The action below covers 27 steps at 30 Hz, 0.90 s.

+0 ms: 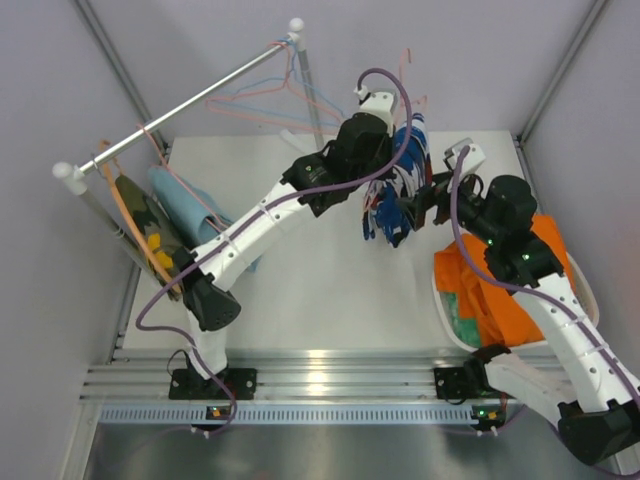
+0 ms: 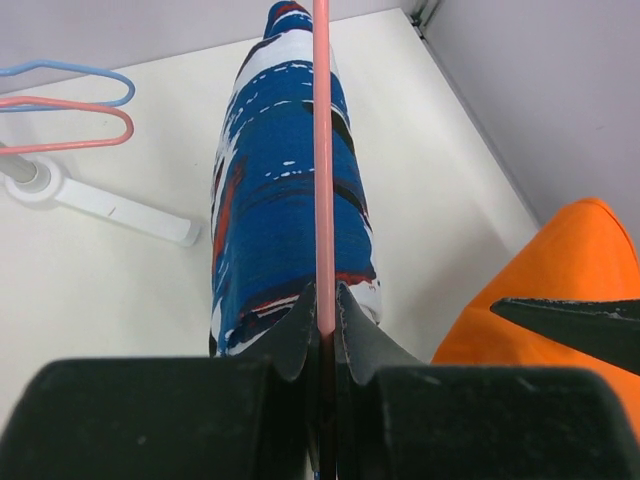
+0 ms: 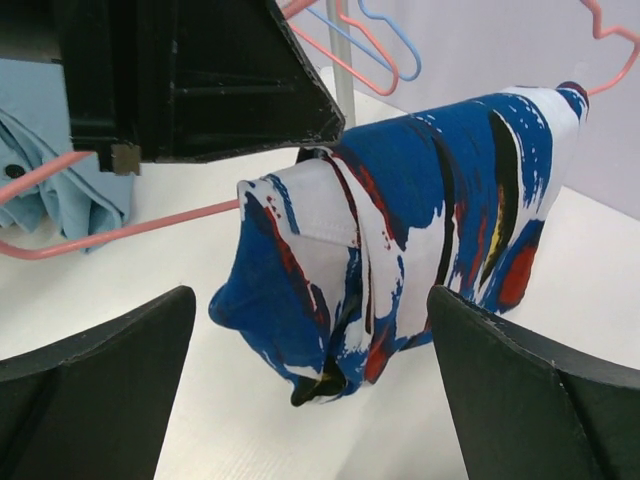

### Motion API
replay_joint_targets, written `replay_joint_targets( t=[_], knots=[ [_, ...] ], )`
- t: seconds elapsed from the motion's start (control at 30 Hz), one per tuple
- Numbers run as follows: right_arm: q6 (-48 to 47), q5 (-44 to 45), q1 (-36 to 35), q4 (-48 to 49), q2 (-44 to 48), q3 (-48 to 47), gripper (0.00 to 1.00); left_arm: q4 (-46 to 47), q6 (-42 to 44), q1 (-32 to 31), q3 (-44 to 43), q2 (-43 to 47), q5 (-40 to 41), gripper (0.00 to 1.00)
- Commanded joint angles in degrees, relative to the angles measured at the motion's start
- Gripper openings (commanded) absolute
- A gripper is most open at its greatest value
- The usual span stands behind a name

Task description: Remove the trousers from the hanger

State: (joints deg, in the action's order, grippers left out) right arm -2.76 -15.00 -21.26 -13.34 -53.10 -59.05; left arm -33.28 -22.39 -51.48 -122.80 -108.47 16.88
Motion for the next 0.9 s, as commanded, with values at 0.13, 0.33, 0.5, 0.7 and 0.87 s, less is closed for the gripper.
replay_joint_targets(
  t=[0.13, 0.33, 0.5, 0.7, 0.87],
  knots=[
    [-2.16, 4.80, -3.88, 6.66, -3.31, -3.44, 1.00, 13.76, -0.72, -0.20, -7.01, 0.36, 3.77, 0.00],
    [-3.04, 13.15, -5.90, 9.73, -5.52, -1.78, 0.99, 13.33, -0.90, -0.20, -8.51, 0.09, 5.00, 0.00],
    [-3.65, 13.60, -5.81, 11.23, -6.66, -1.34, 0.95, 13.06, -0.90, -0.20, -8.86, 0.89, 4.83, 0.00],
    [-2.43, 7.36, -5.82, 14.99, -9.47, -1.69, 0.94, 12.01, -1.42, -0.20, -8.86, 0.89, 4.83, 0.00],
    [-1.80, 8.06, -5.81, 17.21, -11.05, -0.98, 0.94, 12.09, -2.22, -0.20, -8.86, 1.50, 3.86, 0.00]
  ],
)
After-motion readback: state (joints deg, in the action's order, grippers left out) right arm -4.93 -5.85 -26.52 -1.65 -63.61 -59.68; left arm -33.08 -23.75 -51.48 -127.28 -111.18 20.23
